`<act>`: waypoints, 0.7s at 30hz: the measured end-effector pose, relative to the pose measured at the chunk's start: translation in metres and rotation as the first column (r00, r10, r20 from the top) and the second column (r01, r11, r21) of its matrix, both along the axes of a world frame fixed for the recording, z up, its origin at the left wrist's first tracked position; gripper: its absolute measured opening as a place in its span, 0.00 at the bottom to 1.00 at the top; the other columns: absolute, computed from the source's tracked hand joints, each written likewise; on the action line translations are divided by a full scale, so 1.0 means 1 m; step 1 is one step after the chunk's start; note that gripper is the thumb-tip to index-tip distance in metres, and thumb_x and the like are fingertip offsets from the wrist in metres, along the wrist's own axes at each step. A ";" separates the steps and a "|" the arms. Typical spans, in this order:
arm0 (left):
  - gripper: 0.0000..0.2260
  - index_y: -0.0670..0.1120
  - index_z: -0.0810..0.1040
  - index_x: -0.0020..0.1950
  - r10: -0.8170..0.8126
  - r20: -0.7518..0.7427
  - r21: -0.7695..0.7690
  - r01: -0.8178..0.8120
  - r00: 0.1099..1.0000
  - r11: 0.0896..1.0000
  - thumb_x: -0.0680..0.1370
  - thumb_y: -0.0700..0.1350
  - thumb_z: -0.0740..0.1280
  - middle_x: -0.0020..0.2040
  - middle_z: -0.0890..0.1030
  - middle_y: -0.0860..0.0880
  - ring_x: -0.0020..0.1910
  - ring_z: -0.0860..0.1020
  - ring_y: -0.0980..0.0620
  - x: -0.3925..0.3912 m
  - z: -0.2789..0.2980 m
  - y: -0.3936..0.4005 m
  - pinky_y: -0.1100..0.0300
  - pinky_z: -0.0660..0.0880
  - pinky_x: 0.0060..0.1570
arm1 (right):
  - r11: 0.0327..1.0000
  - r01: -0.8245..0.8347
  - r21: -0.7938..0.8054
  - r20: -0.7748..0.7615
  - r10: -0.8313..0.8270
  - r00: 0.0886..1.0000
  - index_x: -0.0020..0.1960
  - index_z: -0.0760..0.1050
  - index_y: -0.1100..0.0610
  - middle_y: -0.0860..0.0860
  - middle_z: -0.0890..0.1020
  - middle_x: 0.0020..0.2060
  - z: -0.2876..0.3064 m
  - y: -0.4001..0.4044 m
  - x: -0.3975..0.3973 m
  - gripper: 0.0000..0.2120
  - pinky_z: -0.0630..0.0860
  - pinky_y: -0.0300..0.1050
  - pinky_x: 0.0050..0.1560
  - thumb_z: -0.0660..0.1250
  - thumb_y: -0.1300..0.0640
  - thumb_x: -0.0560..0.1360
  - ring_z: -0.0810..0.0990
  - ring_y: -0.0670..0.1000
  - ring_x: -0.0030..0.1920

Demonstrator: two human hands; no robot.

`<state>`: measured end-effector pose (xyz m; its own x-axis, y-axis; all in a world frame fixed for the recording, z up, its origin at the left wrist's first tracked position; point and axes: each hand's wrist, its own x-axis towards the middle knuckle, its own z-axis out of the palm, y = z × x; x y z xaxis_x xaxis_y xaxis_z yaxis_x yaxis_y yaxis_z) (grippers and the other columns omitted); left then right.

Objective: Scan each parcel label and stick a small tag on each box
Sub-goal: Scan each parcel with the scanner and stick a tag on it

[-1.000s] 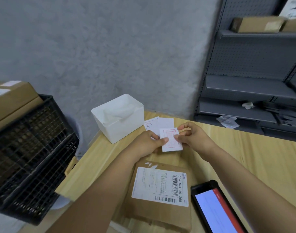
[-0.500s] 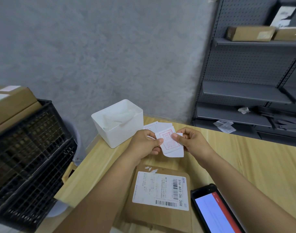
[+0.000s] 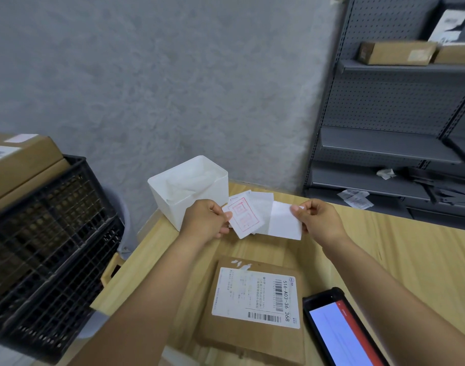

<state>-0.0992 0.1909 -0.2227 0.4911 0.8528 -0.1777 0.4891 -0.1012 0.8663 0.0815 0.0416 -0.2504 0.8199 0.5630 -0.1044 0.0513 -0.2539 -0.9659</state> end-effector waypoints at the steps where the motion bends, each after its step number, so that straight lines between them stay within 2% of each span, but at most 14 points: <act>1: 0.08 0.43 0.74 0.39 0.015 -0.004 0.011 -0.015 1.000 1.000 0.76 0.41 0.70 0.38 0.85 0.46 0.34 0.84 0.50 -0.003 0.000 0.003 0.53 0.82 0.40 | 0.999 0.024 -0.032 0.023 -0.023 0.999 0.38 0.72 0.58 0.55 0.79 0.35 -0.003 -0.001 0.004 0.11 0.73 0.48 0.39 0.70 0.55 0.75 0.75 0.53 0.34; 4: 0.08 0.44 0.71 0.41 0.048 -0.018 0.047 -0.047 0.999 0.998 0.78 0.41 0.67 0.36 0.84 0.46 0.33 0.84 0.48 -0.011 0.001 0.009 0.54 0.80 0.38 | 0.983 0.085 -0.163 0.152 -0.060 0.987 0.42 0.74 0.58 0.53 0.80 0.37 -0.011 -0.006 0.014 0.09 0.72 0.45 0.38 0.69 0.54 0.75 0.75 0.52 0.36; 7: 0.05 0.43 0.73 0.45 -0.006 -0.028 0.010 0.007 1.000 1.000 0.78 0.42 0.67 0.41 0.84 0.46 0.32 0.83 0.53 -0.015 0.007 0.011 0.59 0.79 0.32 | 0.949 0.018 -0.314 0.241 0.062 0.968 0.44 0.76 0.56 0.52 0.79 0.41 -0.016 -0.009 0.019 0.06 0.68 0.43 0.34 0.67 0.53 0.76 0.75 0.52 0.41; 10: 0.05 0.41 0.75 0.50 -0.073 0.009 -0.080 0.073 0.997 0.994 0.79 0.42 0.67 0.44 0.85 0.45 0.38 0.84 0.52 -0.016 0.014 0.008 0.58 0.80 0.37 | 0.869 0.010 -0.495 0.320 0.172 0.932 0.54 0.76 0.56 0.54 0.78 0.50 -0.017 -0.006 0.015 0.12 0.69 0.44 0.45 0.65 0.48 0.77 0.75 0.55 0.52; 12: 0.06 0.40 0.76 0.51 -0.136 0.011 -0.090 0.136 0.991 0.987 0.79 0.43 0.66 0.44 0.85 0.45 0.38 0.83 0.53 -0.016 0.016 0.004 0.58 0.79 0.39 | 0.890 0.038 -0.453 0.401 0.166 0.901 0.58 0.76 0.56 0.54 0.77 0.54 -0.011 -0.002 0.007 0.15 0.68 0.45 0.49 0.64 0.47 0.77 0.74 0.56 0.57; 14: 0.06 0.41 0.76 0.51 -0.207 0.012 -0.093 0.207 0.978 0.974 0.79 0.43 0.67 0.44 0.85 0.46 0.39 0.82 0.54 -0.017 0.016 0.001 0.59 0.79 0.40 | 0.944 -0.061 -0.323 0.379 0.188 0.906 0.54 0.78 0.55 0.51 0.79 0.51 -0.001 0.001 -0.006 0.13 0.70 0.43 0.45 0.63 0.47 0.78 0.76 0.52 0.51; 16: 0.05 0.42 0.77 0.50 -0.257 0.026 -0.097 0.258 0.966 0.961 0.79 0.44 0.66 0.42 0.85 0.48 0.39 0.82 0.54 -0.017 0.017 -0.002 0.59 0.79 0.42 | 0.951 -0.219 -0.218 0.222 0.267 0.938 0.50 0.79 0.53 0.49 0.81 0.46 0.013 0.004 -0.021 0.14 0.73 0.42 0.42 0.61 0.44 0.78 0.79 0.49 0.46; 18: 0.05 0.44 0.77 0.47 -0.277 0.049 -0.106 0.280 0.960 0.954 0.79 0.45 0.66 0.41 0.85 0.50 0.39 0.83 0.56 -0.016 0.018 -0.005 0.60 0.80 0.42 | 0.923 -0.362 -0.130 0.036 0.370 0.928 0.51 0.79 0.54 0.49 0.82 0.46 0.025 0.005 -0.034 0.17 0.76 0.42 0.43 0.61 0.41 0.77 0.80 0.48 0.45; 21: 0.07 0.45 0.79 0.46 -0.274 0.112 -0.174 0.290 0.955 0.941 0.79 0.47 0.67 0.41 0.85 0.50 0.38 0.83 0.57 -0.018 0.021 -0.009 0.62 0.81 0.40 | 0.887 -0.459 -0.049 -0.049 0.457 0.888 0.50 0.77 0.59 0.54 0.84 0.48 0.032 0.000 -0.045 0.15 0.77 0.44 0.46 0.69 0.47 0.75 0.80 0.46 0.41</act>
